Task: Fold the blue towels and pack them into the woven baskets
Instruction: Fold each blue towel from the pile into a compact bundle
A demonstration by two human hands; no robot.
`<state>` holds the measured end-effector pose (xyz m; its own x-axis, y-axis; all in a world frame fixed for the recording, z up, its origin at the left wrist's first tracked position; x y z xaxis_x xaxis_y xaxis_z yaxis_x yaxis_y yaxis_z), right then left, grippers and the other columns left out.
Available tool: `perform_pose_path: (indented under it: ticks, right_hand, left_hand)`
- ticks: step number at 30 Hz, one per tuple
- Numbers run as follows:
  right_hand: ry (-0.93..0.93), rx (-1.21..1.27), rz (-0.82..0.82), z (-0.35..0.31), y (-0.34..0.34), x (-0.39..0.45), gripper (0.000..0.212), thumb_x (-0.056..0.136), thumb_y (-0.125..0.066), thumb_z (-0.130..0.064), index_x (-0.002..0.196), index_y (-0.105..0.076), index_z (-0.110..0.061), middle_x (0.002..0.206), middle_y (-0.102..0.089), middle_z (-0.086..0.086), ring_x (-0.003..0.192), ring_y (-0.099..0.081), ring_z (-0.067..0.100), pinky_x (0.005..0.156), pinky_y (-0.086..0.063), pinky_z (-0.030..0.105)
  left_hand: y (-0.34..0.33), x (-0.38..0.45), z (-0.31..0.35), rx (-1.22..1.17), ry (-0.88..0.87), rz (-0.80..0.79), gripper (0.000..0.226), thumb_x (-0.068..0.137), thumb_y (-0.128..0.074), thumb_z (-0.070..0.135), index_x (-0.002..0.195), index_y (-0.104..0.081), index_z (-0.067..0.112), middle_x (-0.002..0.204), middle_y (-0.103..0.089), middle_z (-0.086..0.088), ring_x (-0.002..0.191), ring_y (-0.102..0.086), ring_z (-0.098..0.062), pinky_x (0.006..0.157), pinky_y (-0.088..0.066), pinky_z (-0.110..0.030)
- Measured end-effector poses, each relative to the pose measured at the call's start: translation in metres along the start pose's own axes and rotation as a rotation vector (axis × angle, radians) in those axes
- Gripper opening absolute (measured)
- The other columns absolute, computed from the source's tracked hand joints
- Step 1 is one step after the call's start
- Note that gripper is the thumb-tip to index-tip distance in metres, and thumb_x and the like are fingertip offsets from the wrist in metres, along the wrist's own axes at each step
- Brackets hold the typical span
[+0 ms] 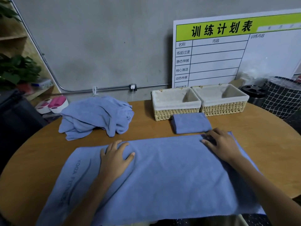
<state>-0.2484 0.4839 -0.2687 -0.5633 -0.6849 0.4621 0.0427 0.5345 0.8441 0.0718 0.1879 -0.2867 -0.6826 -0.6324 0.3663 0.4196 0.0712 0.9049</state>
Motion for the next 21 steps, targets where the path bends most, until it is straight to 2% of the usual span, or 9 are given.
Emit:
perform_pose_path:
  ticks: [2,6,9,12,14,17,21]
  right_hand:
    - [0.012,0.014,-0.016,0.008,-0.001,0.008,0.052,0.087,-0.046,-0.062,0.095,-0.069,-0.015,0.093,-0.062,0.003,0.082,-0.062,0.030,0.069,-0.051,0.040]
    - [0.001,-0.037,-0.056,0.013,0.006,0.018,0.053,0.088,-0.042,-0.060,0.100,-0.071,-0.018,0.101,-0.065,0.001,0.088,-0.065,0.028,0.071,-0.048,0.035]
    - [-0.103,-0.103,-0.074,0.013,0.006,0.003,0.036,0.094,-0.053,-0.049,0.110,-0.071,-0.021,0.115,-0.067,0.001,0.103,-0.065,0.029,0.078,-0.047,0.039]
    - [-0.181,-0.101,-0.111,0.016,-0.001,-0.019,0.036,0.096,-0.058,-0.042,0.127,-0.065,-0.026,0.137,-0.059,0.000,0.127,-0.054,0.026,0.097,-0.042,0.046]
    - [-0.203,-0.111,-0.127,0.018,-0.002,-0.023,0.039,0.097,-0.056,-0.043,0.132,-0.062,-0.028,0.143,-0.055,0.000,0.132,-0.049,0.026,0.101,-0.039,0.048]
    - [-0.213,-0.137,-0.168,0.017,-0.003,-0.020,0.045,0.098,-0.051,-0.047,0.140,-0.054,-0.030,0.150,-0.048,0.000,0.140,-0.040,0.025,0.107,-0.034,0.049]
    - [-0.245,-0.122,-0.252,0.020,-0.005,-0.013,0.053,0.100,-0.040,-0.055,0.149,-0.041,-0.034,0.159,-0.035,-0.002,0.148,-0.026,0.024,0.115,-0.024,0.047]
  left_hand:
    - [-0.002,0.002,0.007,-0.021,0.018,-0.027,0.066,0.080,-0.035,0.071,0.125,-0.065,0.033,0.135,-0.054,0.008,0.128,-0.051,-0.019,0.097,-0.039,-0.059]
    - [-0.004,0.012,0.019,-0.072,0.026,-0.064,0.075,0.078,-0.030,0.074,0.130,-0.063,0.032,0.144,-0.048,0.007,0.136,-0.045,-0.019,0.103,-0.033,-0.058]
    - [0.000,0.012,0.016,-0.080,0.038,-0.051,0.078,0.078,-0.026,0.077,0.133,-0.061,0.034,0.152,-0.040,0.007,0.142,-0.037,-0.018,0.106,-0.031,-0.058]
    - [-0.007,0.002,0.010,-0.016,0.069,-0.214,0.092,0.072,-0.012,0.083,0.148,-0.041,0.041,0.164,-0.021,0.012,0.153,-0.016,-0.016,0.116,-0.018,-0.060]
    - [-0.010,-0.001,0.009,0.035,0.075,-0.305,0.098,0.068,-0.004,0.084,0.154,-0.028,0.043,0.167,-0.008,0.014,0.155,-0.003,-0.016,0.118,-0.011,-0.061]
    - [-0.010,0.001,0.011,0.081,0.063,-0.334,0.100,0.067,0.002,0.084,0.156,-0.018,0.044,0.167,0.000,0.015,0.155,0.002,-0.017,0.118,-0.009,-0.062]
    - [-0.011,0.007,0.009,0.063,0.058,-0.373,0.101,0.067,0.000,0.086,0.157,-0.018,0.043,0.168,0.002,0.014,0.155,0.004,-0.018,0.117,-0.007,-0.065]
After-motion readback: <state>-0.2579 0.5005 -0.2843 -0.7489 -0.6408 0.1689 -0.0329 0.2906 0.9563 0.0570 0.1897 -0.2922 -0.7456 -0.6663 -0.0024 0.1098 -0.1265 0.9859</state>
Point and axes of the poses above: each hand's wrist, its own x-axis towards the middle knuckle, its own y-axis out of the back of the hand, z = x × y, the point moved 5 cm from there along x, towards the middle knuckle
